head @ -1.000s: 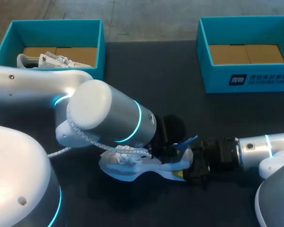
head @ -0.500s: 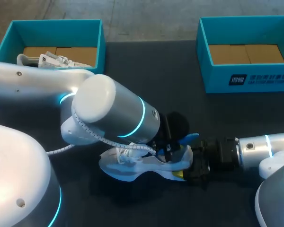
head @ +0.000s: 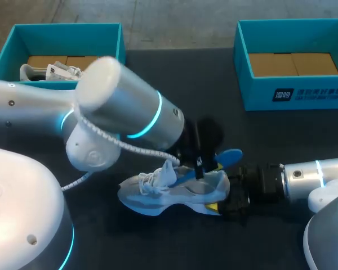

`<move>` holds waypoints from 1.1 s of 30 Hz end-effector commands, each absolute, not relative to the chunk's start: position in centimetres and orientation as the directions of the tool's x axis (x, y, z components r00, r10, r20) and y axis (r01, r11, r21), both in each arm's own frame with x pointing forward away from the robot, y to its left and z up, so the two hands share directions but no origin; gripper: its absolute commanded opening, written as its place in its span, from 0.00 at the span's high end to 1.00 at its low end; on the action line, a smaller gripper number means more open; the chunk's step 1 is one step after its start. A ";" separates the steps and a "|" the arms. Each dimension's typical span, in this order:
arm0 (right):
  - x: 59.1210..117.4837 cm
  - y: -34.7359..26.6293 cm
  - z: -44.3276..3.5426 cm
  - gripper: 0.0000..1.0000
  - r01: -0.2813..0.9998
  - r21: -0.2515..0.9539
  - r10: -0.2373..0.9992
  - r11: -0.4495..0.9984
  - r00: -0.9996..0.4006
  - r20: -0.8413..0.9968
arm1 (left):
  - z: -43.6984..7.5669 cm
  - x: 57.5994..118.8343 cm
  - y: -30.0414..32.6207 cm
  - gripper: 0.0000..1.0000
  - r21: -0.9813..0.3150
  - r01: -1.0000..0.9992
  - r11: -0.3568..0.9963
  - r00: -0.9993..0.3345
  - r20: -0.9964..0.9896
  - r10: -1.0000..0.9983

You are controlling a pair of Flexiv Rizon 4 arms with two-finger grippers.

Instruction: Take the shoe out of the shoebox, open the shoe tongue, remove and reinsert the insole, then place the shoe into the shoebox

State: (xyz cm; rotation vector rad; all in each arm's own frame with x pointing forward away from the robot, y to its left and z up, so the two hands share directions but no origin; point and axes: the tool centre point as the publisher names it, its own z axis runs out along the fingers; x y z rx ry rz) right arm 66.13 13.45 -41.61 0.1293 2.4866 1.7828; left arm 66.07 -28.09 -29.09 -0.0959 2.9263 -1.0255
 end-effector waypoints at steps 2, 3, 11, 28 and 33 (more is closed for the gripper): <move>66.0 13.5 -41.7 1.00 0.024 0.945 0.115 0.325 -0.993 -0.014 | -26.4 66.3 -28.0 1.00 -0.606 -0.047 0.794 -0.999 0.039 -0.030; 66.0 13.5 -41.7 1.00 0.024 0.945 0.115 0.325 -0.993 -0.014 | -26.0 66.3 -28.1 1.00 -0.604 -0.047 0.795 -0.999 0.050 -0.021; 66.0 13.5 -41.7 1.00 0.024 0.945 0.115 0.325 -0.993 -0.014 | -22.7 66.3 -28.4 1.00 -0.593 -0.063 0.802 -0.978 0.196 0.069; 66.0 13.5 -41.7 1.00 0.024 0.945 0.115 0.325 -0.993 -0.014 | -14.2 64.2 -27.6 1.00 -0.704 -0.065 0.707 -0.935 0.291 0.204; 66.0 13.5 -41.7 1.00 0.024 0.945 0.115 0.325 -0.993 -0.014 | -11.2 62.6 -26.7 1.00 -0.794 -0.077 0.603 -0.949 0.243 0.198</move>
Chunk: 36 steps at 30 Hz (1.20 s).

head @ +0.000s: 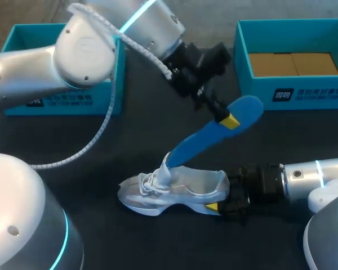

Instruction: Take the shoe out of the shoebox, open the shoe tongue, remove and reinsert the insole, then place the shoe into the shoebox

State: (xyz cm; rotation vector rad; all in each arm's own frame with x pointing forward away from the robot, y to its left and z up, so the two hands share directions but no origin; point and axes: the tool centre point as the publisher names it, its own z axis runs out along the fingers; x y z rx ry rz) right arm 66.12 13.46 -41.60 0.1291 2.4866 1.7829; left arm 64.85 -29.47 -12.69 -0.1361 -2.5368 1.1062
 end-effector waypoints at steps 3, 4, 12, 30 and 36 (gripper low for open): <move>66.0 13.5 -41.7 1.00 0.024 0.945 0.115 0.325 -0.993 -0.014 | -8.7 61.6 -26.2 1.00 -0.830 -0.075 0.553 -0.960 0.210 0.185; 66.0 13.5 -41.7 1.00 0.024 0.945 0.115 0.325 -0.993 -0.014 | -8.7 61.6 -26.2 1.00 -0.830 -0.075 0.553 -0.960 0.210 0.185; 66.0 13.5 -41.7 1.00 0.024 0.945 0.115 0.325 -0.993 -0.014 | -8.7 61.6 -26.2 1.00 -0.830 -0.075 0.553 -0.960 0.210 0.185; 66.0 13.5 -41.7 1.00 0.024 0.945 0.115 0.325 -0.993 -0.014 | -7.0 60.9 -26.2 1.00 -0.875 -0.109 0.472 -0.941 0.245 0.236; 66.0 13.5 -41.6 1.00 0.024 0.945 0.111 0.327 -0.994 -0.013 | -4.5 60.3 -26.5 1.00 -0.918 -0.144 0.371 -0.927 0.256 0.273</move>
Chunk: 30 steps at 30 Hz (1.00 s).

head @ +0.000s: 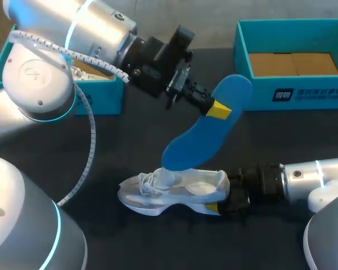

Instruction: Take the shoe out of the shoebox, open the shoe tongue, remove and reinsert the insole, then place the shoe into the shoebox

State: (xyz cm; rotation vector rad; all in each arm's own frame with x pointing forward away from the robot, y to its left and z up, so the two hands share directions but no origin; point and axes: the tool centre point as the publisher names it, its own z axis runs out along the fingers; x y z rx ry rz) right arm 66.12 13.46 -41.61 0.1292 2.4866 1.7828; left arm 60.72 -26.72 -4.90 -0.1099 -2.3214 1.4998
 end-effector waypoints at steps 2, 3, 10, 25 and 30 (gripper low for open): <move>66.0 13.3 -41.5 1.00 0.026 0.941 0.111 0.337 -0.994 -0.012 | -3.8 60.0 -26.5 1.00 -0.924 -0.136 0.358 -0.930 0.243 0.274; 65.9 13.3 -41.4 1.00 0.024 0.941 0.109 0.337 -0.994 -0.013 | -3.2 59.7 -26.4 1.00 -0.929 -0.127 0.349 -0.933 0.231 0.275; 66.1 12.9 -40.9 0.00 0.023 0.933 0.094 0.358 -0.995 -0.012 | 0.0 58.4 -25.4 1.00 -0.958 -0.060 0.280 -0.956 0.136 0.260; 66.2 11.5 -39.5 0.00 0.021 0.910 0.074 0.414 -0.997 -0.011 | 2.8 58.5 -24.8 1.00 -0.975 -0.128 0.183 -0.933 0.181 0.311; 66.0 10.8 -39.0 0.00 0.018 0.892 0.067 0.452 -0.998 -0.014 | 4.4 58.3 -24.5 1.00 -0.981 -0.136 0.136 -0.933 0.173 0.316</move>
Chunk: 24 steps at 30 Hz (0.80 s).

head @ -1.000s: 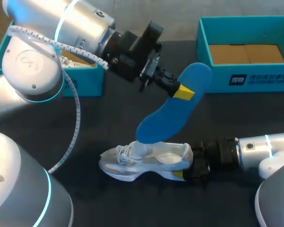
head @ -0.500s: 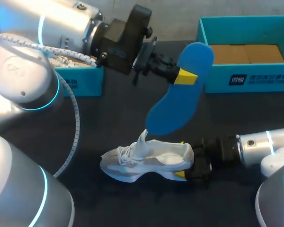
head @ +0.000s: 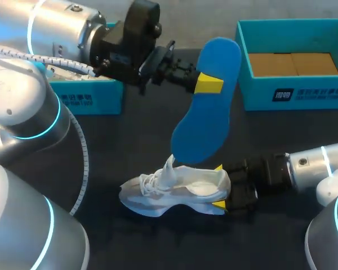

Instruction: Take the shoe out of the shoebox, open the shoe tongue, remove and reinsert the insole, then place the shoe into the shoebox

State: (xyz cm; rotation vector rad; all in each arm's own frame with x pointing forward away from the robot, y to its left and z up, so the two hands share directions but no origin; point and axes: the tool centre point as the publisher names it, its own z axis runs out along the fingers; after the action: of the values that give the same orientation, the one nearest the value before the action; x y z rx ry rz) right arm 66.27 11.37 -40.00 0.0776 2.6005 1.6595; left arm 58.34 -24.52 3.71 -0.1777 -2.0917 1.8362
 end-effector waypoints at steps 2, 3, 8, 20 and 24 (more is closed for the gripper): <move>65.9 10.4 -38.7 0.00 0.017 0.879 0.065 0.476 -0.998 -0.016 | 5.1 58.4 -24.4 1.00 -0.982 -0.148 0.117 -0.938 0.177 0.300; 65.9 10.2 -38.5 0.00 0.017 0.872 0.063 0.489 -0.998 -0.016 | 5.5 58.4 -24.3 1.00 -0.982 -0.159 0.105 -0.937 0.183 0.296; 65.8 9.2 -37.5 0.00 0.022 0.830 0.071 0.558 -0.997 -0.021 | 7.0 58.5 -23.7 1.00 -0.963 -0.245 0.116 -0.913 0.269 0.307; 65.5 8.4 -35.1 0.00 -0.009 0.738 0.053 0.674 -0.997 -0.060 | 7.0 58.5 -23.7 1.00 -0.963 -0.245 0.116 -0.913 0.269 0.307; 65.5 8.4 -34.9 0.00 -0.006 0.703 0.047 0.711 -0.997 -0.057 | 7.1 58.2 -23.6 1.00 -0.962 -0.256 0.099 -0.910 0.274 0.310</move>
State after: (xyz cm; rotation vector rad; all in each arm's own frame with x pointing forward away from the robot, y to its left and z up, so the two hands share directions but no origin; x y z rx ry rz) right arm 65.51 8.35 -35.42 0.0289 2.7784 1.2900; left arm 58.50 -23.64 7.08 -0.0587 -1.9926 1.8505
